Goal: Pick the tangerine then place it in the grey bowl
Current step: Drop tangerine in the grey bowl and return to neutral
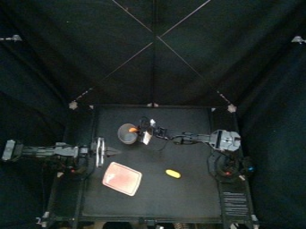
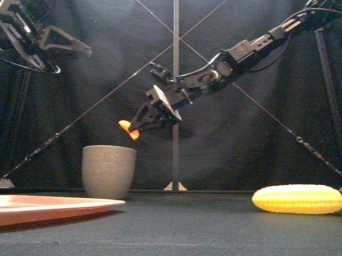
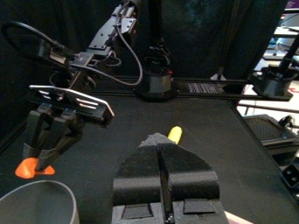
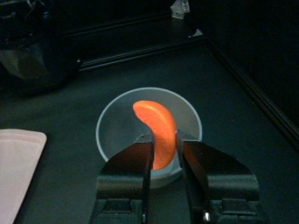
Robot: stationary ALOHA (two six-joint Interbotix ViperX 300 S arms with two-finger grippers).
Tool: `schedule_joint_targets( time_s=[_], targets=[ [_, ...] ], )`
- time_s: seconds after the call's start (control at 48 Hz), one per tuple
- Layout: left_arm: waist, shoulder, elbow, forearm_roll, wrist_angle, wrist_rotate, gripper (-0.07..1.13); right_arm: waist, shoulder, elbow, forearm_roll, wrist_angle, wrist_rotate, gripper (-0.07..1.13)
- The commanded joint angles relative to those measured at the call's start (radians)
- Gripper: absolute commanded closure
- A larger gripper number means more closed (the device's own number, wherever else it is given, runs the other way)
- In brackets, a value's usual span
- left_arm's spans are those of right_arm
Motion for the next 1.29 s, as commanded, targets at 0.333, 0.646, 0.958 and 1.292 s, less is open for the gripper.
schedule_joint_targets(
  time_s=[0.333,0.646,0.958,1.292],
  targets=[
    [0.003,0.005,-0.015,-0.002,-0.029,0.002,0.91,0.0,0.011,-0.075,0.002,-0.015,0.002,0.31],
    [0.003,0.003,-0.015,-0.002,-0.028,0.0,0.91,-0.002,-0.017,-0.038,-0.002,-0.02,0.0,0.3],
    [0.003,0.003,-0.015,0.0,-0.029,0.002,0.91,0.017,-0.204,0.224,-0.04,-0.089,-0.005,0.3],
    [0.009,0.005,-0.014,0.002,-0.026,0.002,0.91,0.106,-0.393,0.505,-0.095,-0.222,0.0,0.3]
  ],
)
